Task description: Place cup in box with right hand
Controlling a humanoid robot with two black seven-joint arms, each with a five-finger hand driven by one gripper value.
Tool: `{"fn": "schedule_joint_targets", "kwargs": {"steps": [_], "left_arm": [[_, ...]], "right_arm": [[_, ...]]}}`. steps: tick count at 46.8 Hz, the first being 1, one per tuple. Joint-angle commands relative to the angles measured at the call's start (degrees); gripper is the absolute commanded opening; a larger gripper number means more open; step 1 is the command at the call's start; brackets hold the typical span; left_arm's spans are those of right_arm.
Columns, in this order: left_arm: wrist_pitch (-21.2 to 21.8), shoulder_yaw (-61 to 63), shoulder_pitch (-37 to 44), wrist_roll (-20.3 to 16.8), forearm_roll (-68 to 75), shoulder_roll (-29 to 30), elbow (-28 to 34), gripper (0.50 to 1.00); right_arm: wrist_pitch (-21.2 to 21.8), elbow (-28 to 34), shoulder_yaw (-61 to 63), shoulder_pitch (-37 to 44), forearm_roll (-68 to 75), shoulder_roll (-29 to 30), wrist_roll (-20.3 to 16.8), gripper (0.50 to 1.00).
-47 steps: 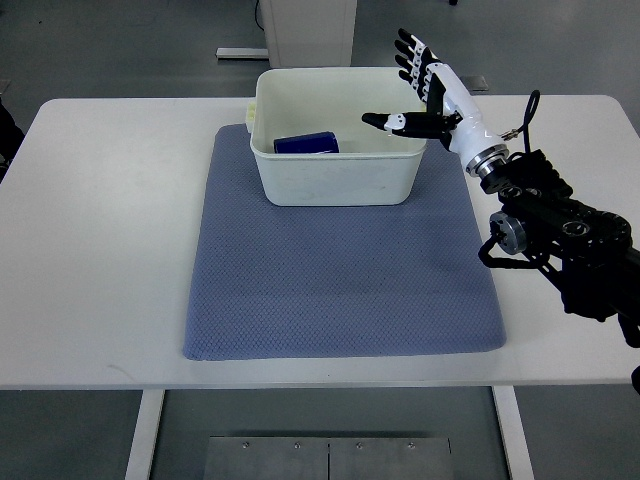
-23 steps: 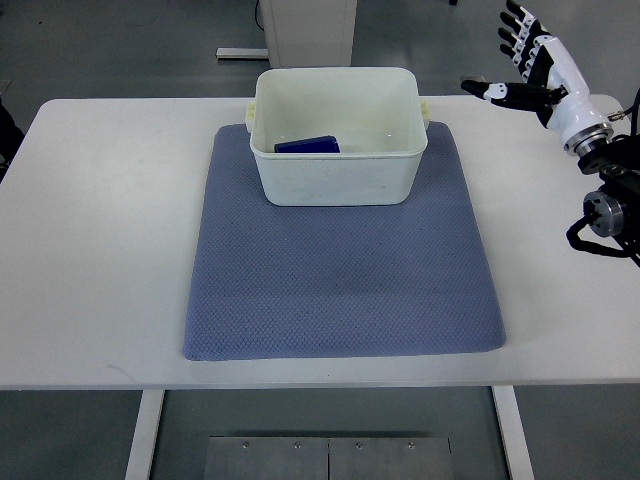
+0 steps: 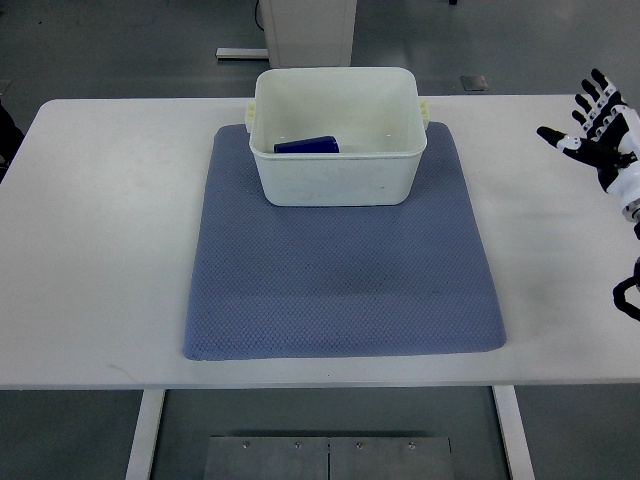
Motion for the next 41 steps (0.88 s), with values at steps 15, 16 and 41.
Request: {"fn": "schedule_joint_targets", "kwargs": {"steps": [15, 16, 41], "left_arm": [[0.0, 0.0, 0.0, 0.0, -0.1, 0.0, -0.1, 1.0], [0.0, 0.0, 0.0, 0.0, 0.0, 0.0, 0.0, 1.0], [0.0, 0.1, 0.0, 0.0, -0.1, 0.0, 0.0, 1.0]], "right_arm": [[0.0, 0.6, 6.3, -3.7, -0.1, 7.6, 0.0, 1.0], [0.0, 0.7, 7.1, -3.8, -0.1, 8.0, 0.0, 1.0], [0.1, 6.1, 8.7, -8.8, -0.9, 12.4, 0.0, 1.0]]}}
